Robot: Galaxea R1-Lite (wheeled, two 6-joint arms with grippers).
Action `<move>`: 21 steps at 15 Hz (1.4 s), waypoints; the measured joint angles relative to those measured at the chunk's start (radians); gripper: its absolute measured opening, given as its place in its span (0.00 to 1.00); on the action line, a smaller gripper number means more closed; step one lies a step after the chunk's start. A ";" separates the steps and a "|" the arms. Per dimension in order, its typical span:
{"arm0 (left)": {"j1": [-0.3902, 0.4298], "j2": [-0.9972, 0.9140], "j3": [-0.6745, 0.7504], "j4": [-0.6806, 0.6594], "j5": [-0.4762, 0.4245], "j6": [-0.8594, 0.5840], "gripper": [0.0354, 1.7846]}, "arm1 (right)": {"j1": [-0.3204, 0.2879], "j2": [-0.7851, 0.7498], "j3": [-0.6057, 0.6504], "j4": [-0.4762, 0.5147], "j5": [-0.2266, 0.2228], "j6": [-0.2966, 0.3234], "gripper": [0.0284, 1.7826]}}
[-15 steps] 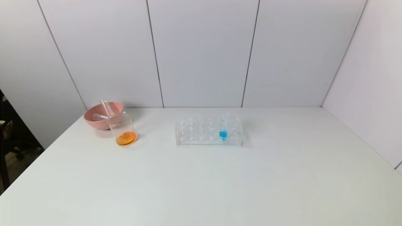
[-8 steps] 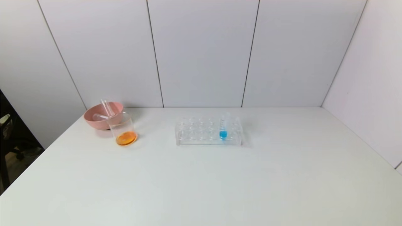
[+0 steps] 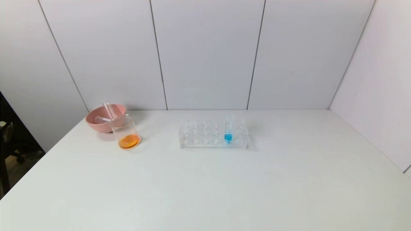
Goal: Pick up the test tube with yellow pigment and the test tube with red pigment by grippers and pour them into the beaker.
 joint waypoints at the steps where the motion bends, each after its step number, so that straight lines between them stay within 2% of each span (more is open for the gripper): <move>1: 0.000 0.000 0.000 0.000 0.000 0.000 0.99 | 0.000 0.000 0.000 0.000 0.000 0.000 0.96; 21: 0.000 0.000 0.000 0.000 0.000 0.000 0.99 | 0.000 0.000 0.000 0.000 0.000 0.000 0.96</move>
